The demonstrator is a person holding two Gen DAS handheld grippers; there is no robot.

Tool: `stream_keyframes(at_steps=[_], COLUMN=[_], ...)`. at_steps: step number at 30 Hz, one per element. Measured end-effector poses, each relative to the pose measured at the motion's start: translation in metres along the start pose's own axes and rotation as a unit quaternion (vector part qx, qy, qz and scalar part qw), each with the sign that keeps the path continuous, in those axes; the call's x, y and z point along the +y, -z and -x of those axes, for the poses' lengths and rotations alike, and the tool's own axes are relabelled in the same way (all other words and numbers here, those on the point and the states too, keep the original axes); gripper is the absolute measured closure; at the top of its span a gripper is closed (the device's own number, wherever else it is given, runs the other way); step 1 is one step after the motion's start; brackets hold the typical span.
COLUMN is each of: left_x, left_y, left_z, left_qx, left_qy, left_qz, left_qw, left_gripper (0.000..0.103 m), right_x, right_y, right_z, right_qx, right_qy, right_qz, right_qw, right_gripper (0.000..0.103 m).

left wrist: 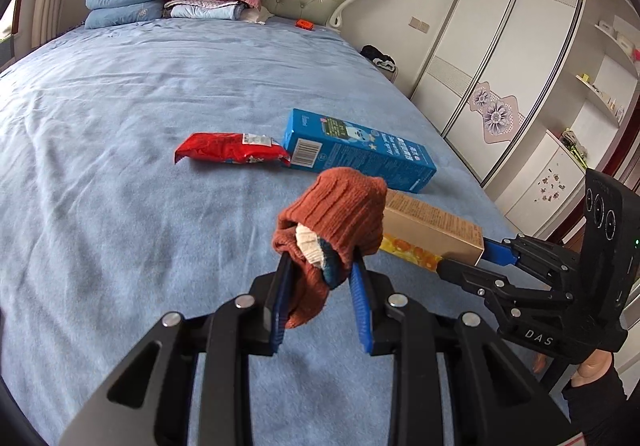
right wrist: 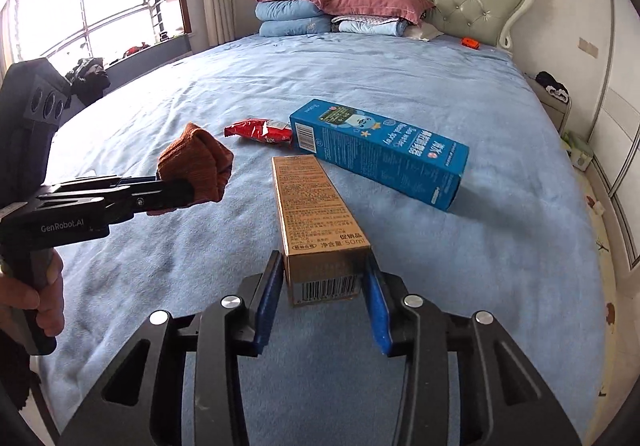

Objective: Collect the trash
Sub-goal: 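Grasp the brown sock with left tool while right tool grasps cardboard box, then carry sock and box over the yellow bin and open both tools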

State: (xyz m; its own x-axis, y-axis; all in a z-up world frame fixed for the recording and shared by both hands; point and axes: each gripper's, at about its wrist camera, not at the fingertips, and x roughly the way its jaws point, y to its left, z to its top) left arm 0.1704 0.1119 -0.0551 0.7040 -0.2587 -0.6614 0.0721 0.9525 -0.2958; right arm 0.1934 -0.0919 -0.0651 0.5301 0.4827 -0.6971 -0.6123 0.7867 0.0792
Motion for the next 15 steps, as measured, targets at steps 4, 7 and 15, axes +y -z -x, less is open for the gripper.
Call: stream_keyframes(at_steps=[4, 7, 15], left_x=[-0.029, -0.055, -0.151], left_y=[0.018, 0.026, 0.044], left_z=[0.011, 0.011, -0.008], left_qx=[0.010, 0.018, 0.049], left_qy=[0.016, 0.031, 0.085], left_qz=[-0.013, -0.024, -0.069], left_qw=[0.9997, 0.9991, 0.9928], left_gripper=[0.075, 0.075, 0.075], right_x=[-0.012, -0.025, -0.076], right_y=[0.021, 0.035, 0.086], right_z=[0.036, 0.064, 0.137], right_qx=[-0.024, -0.038, -0.073], right_qy=[0.000, 0.014, 0.059], right_qz=[-0.036, -0.061, -0.121], right_qw=[0.999, 0.997, 0.988], right_gripper=[0.066, 0.067, 0.068])
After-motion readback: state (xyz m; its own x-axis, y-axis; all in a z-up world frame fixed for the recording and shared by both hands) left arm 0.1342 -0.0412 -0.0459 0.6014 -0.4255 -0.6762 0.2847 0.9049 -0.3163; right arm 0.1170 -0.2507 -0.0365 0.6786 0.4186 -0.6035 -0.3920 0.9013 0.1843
